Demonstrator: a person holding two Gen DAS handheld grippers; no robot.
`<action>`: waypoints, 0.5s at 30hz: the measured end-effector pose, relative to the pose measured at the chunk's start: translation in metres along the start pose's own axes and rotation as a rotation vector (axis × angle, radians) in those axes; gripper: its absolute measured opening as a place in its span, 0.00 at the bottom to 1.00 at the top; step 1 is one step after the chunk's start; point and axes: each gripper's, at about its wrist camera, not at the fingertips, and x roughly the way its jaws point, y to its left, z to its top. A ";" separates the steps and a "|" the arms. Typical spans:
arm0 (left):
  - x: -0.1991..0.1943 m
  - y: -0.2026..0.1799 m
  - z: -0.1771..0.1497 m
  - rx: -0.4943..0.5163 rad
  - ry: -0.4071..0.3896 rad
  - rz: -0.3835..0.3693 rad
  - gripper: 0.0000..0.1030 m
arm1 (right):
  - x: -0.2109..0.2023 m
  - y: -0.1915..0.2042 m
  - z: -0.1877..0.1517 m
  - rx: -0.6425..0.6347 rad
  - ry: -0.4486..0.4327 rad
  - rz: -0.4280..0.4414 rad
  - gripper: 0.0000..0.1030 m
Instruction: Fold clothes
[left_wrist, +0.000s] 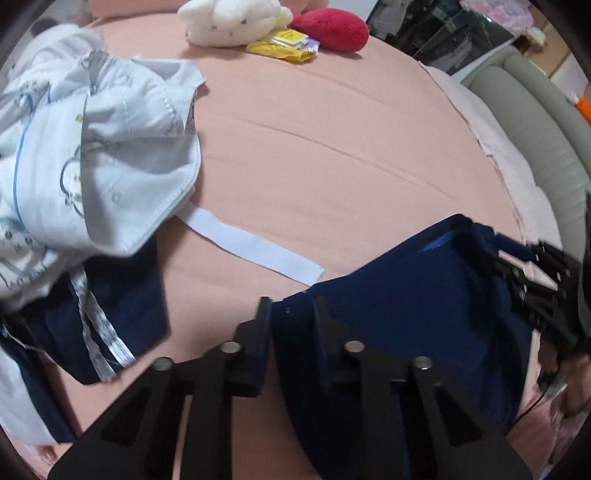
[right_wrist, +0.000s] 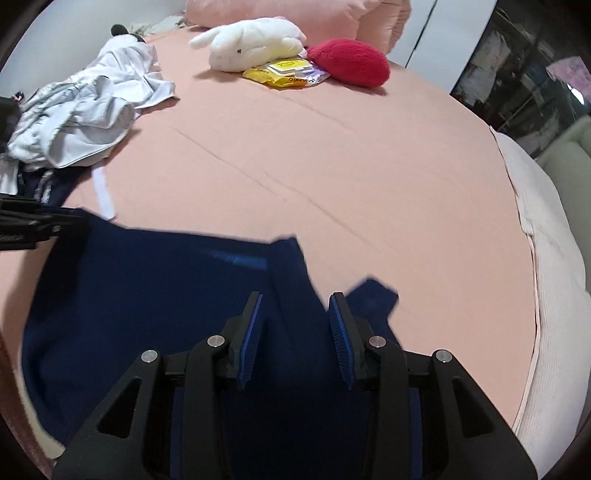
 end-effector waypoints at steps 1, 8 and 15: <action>0.000 -0.001 -0.002 -0.006 -0.003 -0.001 0.12 | 0.008 -0.003 0.002 0.002 0.013 0.010 0.36; -0.024 -0.007 -0.008 -0.033 -0.069 0.014 0.10 | 0.028 -0.030 0.005 0.111 0.011 0.126 0.08; -0.014 0.010 -0.012 -0.080 -0.050 0.023 0.10 | 0.041 -0.042 0.010 0.199 -0.036 0.141 0.06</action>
